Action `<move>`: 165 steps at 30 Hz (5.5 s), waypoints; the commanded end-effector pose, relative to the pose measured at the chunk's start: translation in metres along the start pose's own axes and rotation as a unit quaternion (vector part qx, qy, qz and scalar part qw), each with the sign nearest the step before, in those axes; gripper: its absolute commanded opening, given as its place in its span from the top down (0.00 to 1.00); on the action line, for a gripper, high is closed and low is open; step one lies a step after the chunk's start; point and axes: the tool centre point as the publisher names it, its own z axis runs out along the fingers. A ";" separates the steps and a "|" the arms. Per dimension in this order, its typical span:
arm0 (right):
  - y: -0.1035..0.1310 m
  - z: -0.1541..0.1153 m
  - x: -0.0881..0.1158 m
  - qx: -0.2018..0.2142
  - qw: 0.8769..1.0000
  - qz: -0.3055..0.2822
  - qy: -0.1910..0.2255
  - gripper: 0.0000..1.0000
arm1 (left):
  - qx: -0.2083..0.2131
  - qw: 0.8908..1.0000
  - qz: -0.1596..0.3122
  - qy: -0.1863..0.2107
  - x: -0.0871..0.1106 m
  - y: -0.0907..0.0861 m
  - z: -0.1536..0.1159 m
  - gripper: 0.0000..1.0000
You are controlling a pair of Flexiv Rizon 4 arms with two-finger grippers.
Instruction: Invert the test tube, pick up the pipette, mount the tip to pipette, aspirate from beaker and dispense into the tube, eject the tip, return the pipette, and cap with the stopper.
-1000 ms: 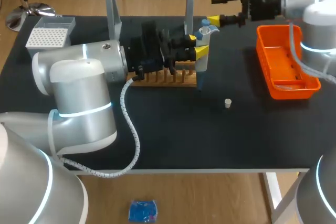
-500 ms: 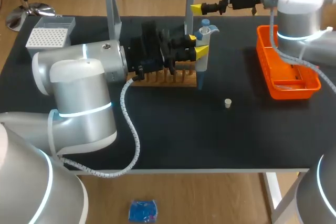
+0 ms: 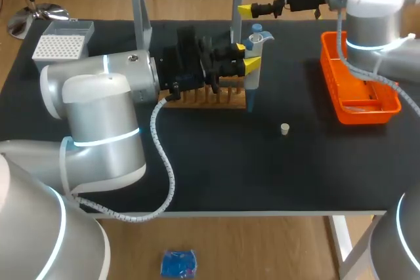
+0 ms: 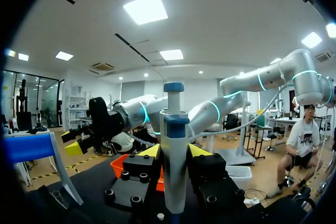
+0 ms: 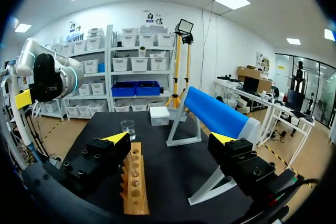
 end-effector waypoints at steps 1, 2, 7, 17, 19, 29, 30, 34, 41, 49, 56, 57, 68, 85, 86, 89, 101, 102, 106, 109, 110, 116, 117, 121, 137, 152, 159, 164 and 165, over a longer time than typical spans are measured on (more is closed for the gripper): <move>0.001 -0.001 0.000 0.001 1.000 0.000 0.000 0.00 | 0.002 1.000 0.001 -0.003 0.001 0.001 0.002 1.00; 0.001 -0.001 0.000 0.001 1.000 0.000 0.000 0.00 | 0.002 1.000 0.001 -0.003 0.001 0.001 0.002 1.00; 0.001 -0.001 0.000 0.001 1.000 0.000 0.000 0.00 | 0.002 1.000 0.001 -0.003 0.001 0.001 0.002 1.00; 0.001 -0.001 0.000 0.001 1.000 0.000 0.000 0.00 | -0.033 0.998 -0.004 -0.045 -0.037 0.006 -0.035 1.00; 0.001 -0.001 0.000 0.001 1.000 0.000 0.000 0.00 | -0.038 0.998 -0.004 -0.054 -0.048 0.004 -0.049 1.00; 0.001 -0.001 0.000 0.001 1.000 0.000 0.000 0.00 | -0.083 0.992 -0.005 -0.091 -0.109 -0.004 -0.116 1.00; 0.001 -0.001 0.000 0.001 1.000 0.000 0.000 0.00 | -0.088 0.992 -0.007 -0.092 -0.114 -0.005 -0.121 1.00; 0.001 -0.001 0.000 0.001 1.000 0.000 0.000 0.00 | -0.096 0.989 -0.014 -0.109 -0.137 -0.004 -0.141 1.00; 0.001 -0.001 0.000 0.001 1.000 0.000 0.000 0.00 | -0.101 0.972 -0.044 -0.205 -0.188 0.003 -0.176 1.00; 0.001 -0.001 0.000 0.001 1.000 0.000 0.000 0.00 | -0.108 0.955 -0.063 -0.268 -0.228 0.006 -0.195 1.00; 0.001 -0.001 0.000 0.001 1.000 0.000 0.000 0.00 | -0.118 0.942 -0.081 -0.303 -0.252 0.004 -0.191 1.00; 0.001 -0.001 0.000 0.001 1.000 0.000 0.000 0.00 | -0.121 0.941 -0.082 -0.305 -0.254 0.004 -0.190 1.00; 0.001 -0.001 0.000 0.001 1.000 0.000 0.000 0.00 | -0.135 0.924 -0.096 -0.344 -0.279 -0.004 -0.179 1.00; 0.001 -0.001 0.000 0.001 1.000 0.000 0.000 0.00 | -0.163 0.890 -0.122 -0.408 -0.314 -0.001 -0.153 1.00; 0.001 -0.001 0.000 0.001 1.000 0.000 0.000 0.00 | -0.163 0.890 -0.123 -0.409 -0.316 0.000 -0.152 1.00; 0.001 -0.001 0.000 0.001 1.000 0.000 0.000 0.00 | -0.173 0.883 -0.125 -0.418 -0.324 0.004 -0.150 1.00; 0.001 -0.001 0.000 0.001 1.000 0.000 0.000 0.00 | -0.180 0.860 -0.135 -0.457 -0.346 0.012 -0.149 1.00; 0.001 -0.001 0.000 0.001 1.000 0.000 0.000 0.00 | -0.179 0.860 -0.136 -0.459 -0.347 0.013 -0.149 1.00; 0.001 -0.001 0.000 0.001 1.000 0.000 0.000 0.00 | -0.182 0.857 -0.136 -0.462 -0.352 0.013 -0.148 1.00; 0.001 -0.001 0.000 0.001 1.000 0.000 0.000 0.00 | -0.184 0.854 -0.137 -0.467 -0.355 0.013 -0.148 1.00; 0.001 -0.001 0.000 0.001 1.000 0.000 0.000 0.00 | -0.184 0.853 -0.137 -0.468 -0.356 0.013 -0.149 1.00; 0.001 -0.001 0.000 0.001 1.000 0.000 0.000 0.00 | -0.192 0.844 -0.136 -0.482 -0.362 0.012 -0.152 1.00; 0.001 -0.001 0.000 0.001 1.000 0.000 0.000 0.00 | -0.193 0.842 -0.137 -0.485 -0.364 0.012 -0.152 1.00; 0.001 -0.001 0.000 0.001 1.000 0.000 0.000 0.00 | -0.204 0.832 -0.137 -0.497 -0.369 0.012 -0.152 1.00; 0.001 -0.001 0.000 0.001 1.000 0.000 0.000 0.00 | -0.220 0.819 -0.145 -0.510 -0.388 0.026 -0.145 1.00; 0.001 -0.001 0.000 0.001 1.000 0.000 0.000 0.00 | -0.237 0.801 -0.158 -0.527 -0.404 0.039 -0.147 1.00; 0.001 -0.001 0.000 0.001 1.000 0.000 0.000 0.00 | -0.243 0.795 -0.161 -0.532 -0.408 0.043 -0.148 1.00; 0.001 -0.001 0.000 0.001 1.000 0.000 0.000 0.00 | -0.245 0.793 -0.165 -0.533 -0.408 0.047 -0.149 1.00; 0.001 -0.001 0.000 0.001 1.000 0.000 0.000 0.00 | -0.245 0.793 -0.165 -0.533 -0.408 0.048 -0.149 1.00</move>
